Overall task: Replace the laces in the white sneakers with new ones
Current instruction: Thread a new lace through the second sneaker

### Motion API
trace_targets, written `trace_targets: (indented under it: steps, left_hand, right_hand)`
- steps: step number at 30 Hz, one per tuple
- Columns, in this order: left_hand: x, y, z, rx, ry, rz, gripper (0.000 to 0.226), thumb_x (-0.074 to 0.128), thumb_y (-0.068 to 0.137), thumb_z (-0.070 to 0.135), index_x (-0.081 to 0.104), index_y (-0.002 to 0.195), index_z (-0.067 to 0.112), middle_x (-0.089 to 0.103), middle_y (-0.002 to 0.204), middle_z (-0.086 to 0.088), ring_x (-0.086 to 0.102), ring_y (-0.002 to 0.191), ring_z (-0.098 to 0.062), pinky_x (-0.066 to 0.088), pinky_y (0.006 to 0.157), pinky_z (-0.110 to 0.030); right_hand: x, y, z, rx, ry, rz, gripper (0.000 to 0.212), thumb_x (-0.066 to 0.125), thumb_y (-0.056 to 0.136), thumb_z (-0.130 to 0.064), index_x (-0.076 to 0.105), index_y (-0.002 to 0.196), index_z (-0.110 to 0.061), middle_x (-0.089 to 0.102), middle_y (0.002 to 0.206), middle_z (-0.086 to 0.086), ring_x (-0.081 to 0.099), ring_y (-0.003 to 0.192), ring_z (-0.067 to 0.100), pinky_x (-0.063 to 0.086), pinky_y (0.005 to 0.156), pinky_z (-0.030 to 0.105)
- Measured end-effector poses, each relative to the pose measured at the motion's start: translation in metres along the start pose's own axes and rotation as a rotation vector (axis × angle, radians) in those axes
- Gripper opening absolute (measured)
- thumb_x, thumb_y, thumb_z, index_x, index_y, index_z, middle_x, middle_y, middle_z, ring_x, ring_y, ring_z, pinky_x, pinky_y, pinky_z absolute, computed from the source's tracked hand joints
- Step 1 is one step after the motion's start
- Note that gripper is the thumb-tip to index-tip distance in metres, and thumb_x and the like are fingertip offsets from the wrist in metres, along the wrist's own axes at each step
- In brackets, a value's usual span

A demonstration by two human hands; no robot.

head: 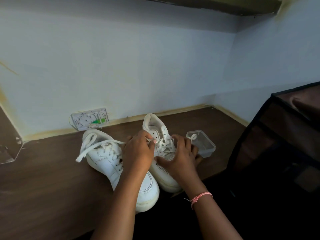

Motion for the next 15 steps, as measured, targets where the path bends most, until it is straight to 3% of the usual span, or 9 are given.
trace_targets:
  steps: [3, 6, 9, 15]
  left_hand:
    - [0.001, 0.004, -0.001, 0.005, 0.000, -0.002, 0.011, 0.062, 0.091, 0.035, 0.065, 0.089, 0.025, 0.069, 0.096, 0.010, 0.056, 0.102, -0.019, 0.047, 0.083, -0.038]
    - [0.001, 0.004, 0.003, 0.013, -0.022, -0.016, 0.012, 0.066, 0.089, 0.039, 0.064, 0.085, 0.028, 0.067, 0.093, 0.013, 0.054, 0.101, -0.016, 0.046, 0.087, -0.041]
    - [0.000, 0.004, 0.003, 0.010, -0.033, -0.018, 0.011, 0.068, 0.088, 0.037, 0.063, 0.083, 0.029, 0.065, 0.091, 0.015, 0.054, 0.101, -0.016, 0.046, 0.089, -0.043]
    - [-0.002, 0.005, -0.002, -0.019, -0.066, -0.012, 0.011, 0.069, 0.085, 0.039, 0.064, 0.082, 0.029, 0.067, 0.089, 0.015, 0.058, 0.097, -0.014, 0.050, 0.086, -0.042]
  right_hand:
    - [0.000, 0.011, -0.007, -0.117, 0.021, -0.032, 0.065, 0.067, 0.079, -0.058, 0.041, 0.136, -0.043, 0.036, 0.146, -0.017, 0.023, 0.132, 0.022, 0.020, 0.105, 0.049]
    - [-0.014, 0.022, -0.002, -0.103, 0.120, 0.081, 0.029, 0.055, 0.096, -0.042, 0.058, 0.124, -0.040, 0.059, 0.127, -0.017, 0.033, 0.125, 0.018, 0.018, 0.092, 0.036]
    - [-0.018, 0.026, 0.004, -0.075, 0.061, 0.156, 0.018, 0.058, 0.095, -0.036, 0.067, 0.110, -0.037, 0.066, 0.109, -0.015, 0.038, 0.119, 0.016, 0.016, 0.084, 0.033]
    - [-0.037, 0.031, 0.009, -0.063, -0.032, 0.292, 0.008, 0.064, 0.090, -0.026, 0.067, 0.085, -0.032, 0.065, 0.098, -0.013, 0.041, 0.112, 0.017, 0.022, 0.092, 0.038]
Point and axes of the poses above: each hand's wrist, its own y-axis towards the middle knuckle, its own x-axis out of the palm, z = x × y, the point moved 10 cm from there along y, towards the middle knuckle
